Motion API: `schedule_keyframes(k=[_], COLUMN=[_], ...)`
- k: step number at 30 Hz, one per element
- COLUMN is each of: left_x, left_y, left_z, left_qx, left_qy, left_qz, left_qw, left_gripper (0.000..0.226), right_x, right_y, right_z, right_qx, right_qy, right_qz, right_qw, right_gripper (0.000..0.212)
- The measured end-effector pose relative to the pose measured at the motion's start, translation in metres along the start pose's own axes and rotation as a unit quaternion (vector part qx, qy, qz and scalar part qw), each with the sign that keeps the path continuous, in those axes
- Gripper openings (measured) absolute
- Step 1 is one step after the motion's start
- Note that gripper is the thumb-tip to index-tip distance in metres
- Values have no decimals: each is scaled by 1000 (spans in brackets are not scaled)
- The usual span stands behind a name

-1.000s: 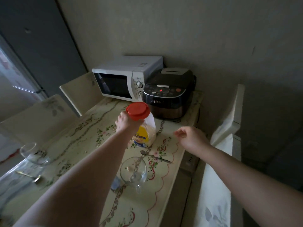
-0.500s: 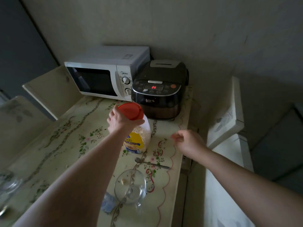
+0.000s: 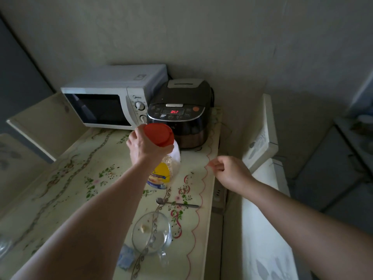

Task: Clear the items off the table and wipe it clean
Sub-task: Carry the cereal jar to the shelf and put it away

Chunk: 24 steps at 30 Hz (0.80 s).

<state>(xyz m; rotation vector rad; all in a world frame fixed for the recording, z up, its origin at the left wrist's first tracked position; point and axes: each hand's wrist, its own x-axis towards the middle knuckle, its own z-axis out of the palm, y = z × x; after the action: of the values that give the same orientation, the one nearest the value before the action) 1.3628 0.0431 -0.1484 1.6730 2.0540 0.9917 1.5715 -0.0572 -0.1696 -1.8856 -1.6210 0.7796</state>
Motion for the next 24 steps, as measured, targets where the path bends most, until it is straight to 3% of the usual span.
schedule_keyframes(k=[11,24], left_x=[-63,-202], left_y=[123,290], left_z=[-13,32], left_qx=[-47,-138], left_qy=[-20,-112], left_qz=[100,229], left_qw=[994,957], left_gripper=[100,94], right_x=[-62,-163], right_y=[28,110], right_z=[-85,-215], right_qx=[8,-71], right_qy=[75,212], right_qz=[-43,36], right_qw=[996,974], right_gripper=[26,28])
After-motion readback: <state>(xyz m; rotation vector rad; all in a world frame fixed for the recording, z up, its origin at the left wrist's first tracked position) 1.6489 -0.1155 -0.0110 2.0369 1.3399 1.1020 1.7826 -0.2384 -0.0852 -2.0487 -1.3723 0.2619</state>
